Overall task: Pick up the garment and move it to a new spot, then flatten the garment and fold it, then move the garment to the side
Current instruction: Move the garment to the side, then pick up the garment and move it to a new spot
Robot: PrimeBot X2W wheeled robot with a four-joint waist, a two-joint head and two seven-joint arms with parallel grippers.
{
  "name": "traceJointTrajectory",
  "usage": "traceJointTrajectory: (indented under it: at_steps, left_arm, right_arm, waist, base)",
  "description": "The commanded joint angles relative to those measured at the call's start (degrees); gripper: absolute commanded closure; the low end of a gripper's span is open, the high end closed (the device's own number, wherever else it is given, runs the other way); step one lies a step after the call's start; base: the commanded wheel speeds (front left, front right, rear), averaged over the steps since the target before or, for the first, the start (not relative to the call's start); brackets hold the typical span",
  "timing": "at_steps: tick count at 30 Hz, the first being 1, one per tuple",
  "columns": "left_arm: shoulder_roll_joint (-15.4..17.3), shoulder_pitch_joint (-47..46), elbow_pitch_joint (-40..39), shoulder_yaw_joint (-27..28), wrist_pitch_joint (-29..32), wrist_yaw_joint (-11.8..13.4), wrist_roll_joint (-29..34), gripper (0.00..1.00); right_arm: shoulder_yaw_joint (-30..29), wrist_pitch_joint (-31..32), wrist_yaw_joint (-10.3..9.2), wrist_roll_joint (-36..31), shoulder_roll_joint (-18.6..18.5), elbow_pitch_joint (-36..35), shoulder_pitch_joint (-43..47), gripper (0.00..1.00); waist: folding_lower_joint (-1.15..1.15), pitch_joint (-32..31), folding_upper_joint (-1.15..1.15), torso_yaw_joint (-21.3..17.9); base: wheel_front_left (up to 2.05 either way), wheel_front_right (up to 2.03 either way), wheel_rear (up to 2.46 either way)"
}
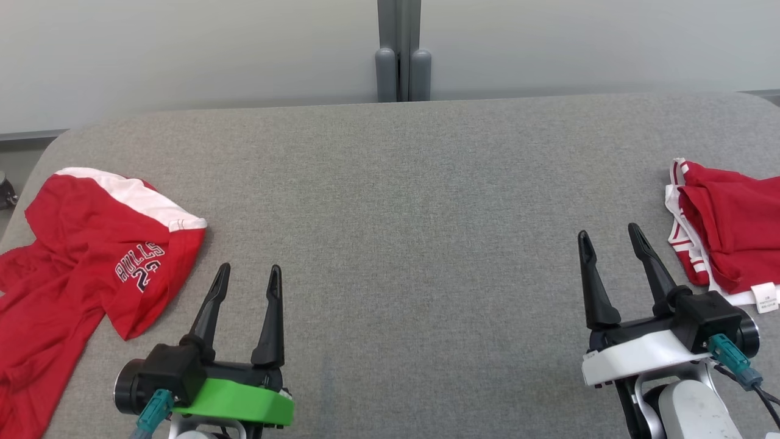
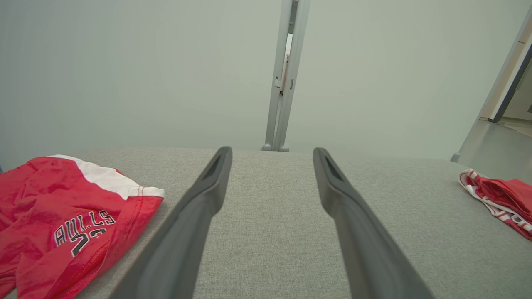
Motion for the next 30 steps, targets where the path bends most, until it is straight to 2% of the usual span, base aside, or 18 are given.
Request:
traceJointTrajectory:
  at_steps: [1, 20, 24, 30]
  left_arm:
    - [0.1, 0.4, 0.0, 0.1, 0.0, 0.3, -0.2, 0.00]
    - [0.1, -0.8, 0.2, -0.1, 0.0, 0.3, -1.2, 0.00]
    - [0.1, -1.2, 0.3, -0.4, 0.0, 0.4, -1.4, 0.00]
    - [0.1, -1.6, 0.4, 0.4, 0.0, 0.6, -1.8, 0.00]
  right_arm:
    - [0.1, 0.0, -0.12, 0.3, 0.0, 0.2, 0.5, 0.00]
    - [0.1, 0.0, -0.12, 1.2, 0.0, 0.2, -0.2, 0.00]
    - [0.5, 0.0, -0.12, 1.7, 0.0, 0.2, -0.3, 0.00]
    - [1.5, 0.0, -0.12, 1.9, 0.0, 0.8, -0.6, 0.00]
  waist:
    - [0.00, 0.0, 0.00, 0.0]
    - [0.00, 0.7, 0.00, 0.5]
    - [0.00, 1.2, 0.00, 2.1]
    - [0.00, 1.7, 0.00, 6.6]
  base:
    - [0.00, 0.00, 0.00]
    - [0.00, 0.00, 0.00]
    - [0.00, 0.00, 0.00]
    - [0.00, 0.00, 0.00]
